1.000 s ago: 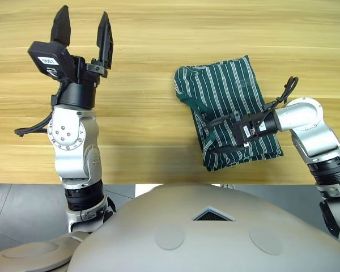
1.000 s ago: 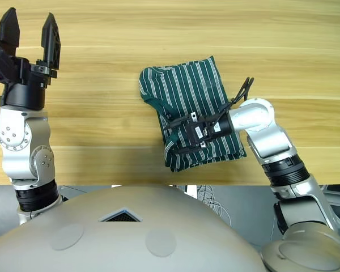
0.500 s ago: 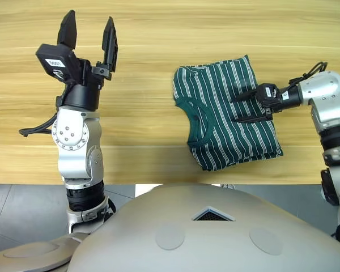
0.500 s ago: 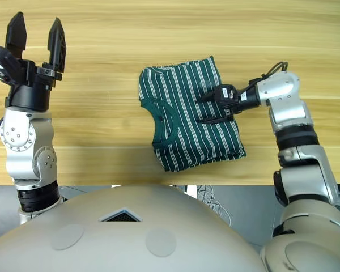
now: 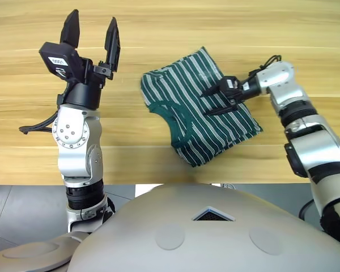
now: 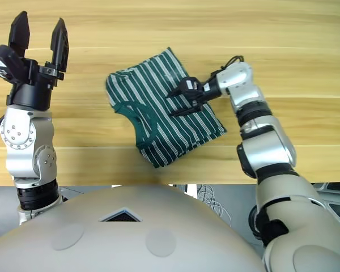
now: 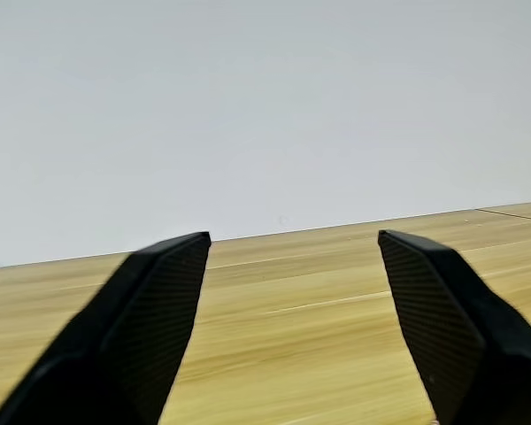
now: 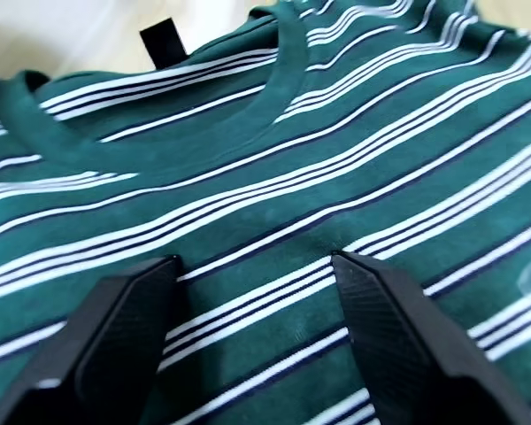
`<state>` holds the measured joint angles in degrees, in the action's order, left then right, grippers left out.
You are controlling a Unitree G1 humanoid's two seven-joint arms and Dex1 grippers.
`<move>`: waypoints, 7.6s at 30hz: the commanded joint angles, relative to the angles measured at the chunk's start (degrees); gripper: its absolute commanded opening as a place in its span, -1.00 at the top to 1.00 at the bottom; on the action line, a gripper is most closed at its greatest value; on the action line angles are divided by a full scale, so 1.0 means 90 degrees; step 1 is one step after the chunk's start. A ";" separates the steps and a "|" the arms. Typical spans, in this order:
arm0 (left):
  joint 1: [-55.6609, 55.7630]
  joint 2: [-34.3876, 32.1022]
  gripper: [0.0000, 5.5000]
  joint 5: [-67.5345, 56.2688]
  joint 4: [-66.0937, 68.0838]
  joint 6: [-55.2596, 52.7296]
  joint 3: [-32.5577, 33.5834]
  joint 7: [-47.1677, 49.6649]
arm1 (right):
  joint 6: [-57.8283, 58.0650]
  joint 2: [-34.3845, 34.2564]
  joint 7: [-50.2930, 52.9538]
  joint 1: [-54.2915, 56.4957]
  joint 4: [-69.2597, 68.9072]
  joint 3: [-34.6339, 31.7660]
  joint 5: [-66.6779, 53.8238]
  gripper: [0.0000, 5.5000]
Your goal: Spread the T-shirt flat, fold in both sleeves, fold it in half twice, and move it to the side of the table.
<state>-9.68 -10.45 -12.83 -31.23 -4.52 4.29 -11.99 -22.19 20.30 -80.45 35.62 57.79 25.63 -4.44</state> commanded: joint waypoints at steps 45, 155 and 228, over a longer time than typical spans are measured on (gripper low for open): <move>-0.0531 -0.2639 -0.41 0.1147 0.1988 0.2184 0.0543 -0.2212 | 0.0953 0.1847 0.1920 -0.2669 -0.5967 -0.1836 -0.0622 -0.24; 0.4458 -0.1548 0.15 -0.0414 0.8997 -0.0543 -0.0792 -0.5636 | 0.1024 0.0056 0.0195 0.0246 0.0891 -0.2640 -0.1563 -0.04; 0.1420 -0.0079 -0.34 -0.3140 0.3583 -0.0135 0.1500 -0.3853 | 0.0064 -0.0882 0.2638 0.0417 0.1648 -0.1395 0.1345 -0.40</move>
<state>3.05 -10.85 -40.55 0.24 -5.91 17.63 -46.33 -22.45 10.43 -59.31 41.95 70.30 12.52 4.75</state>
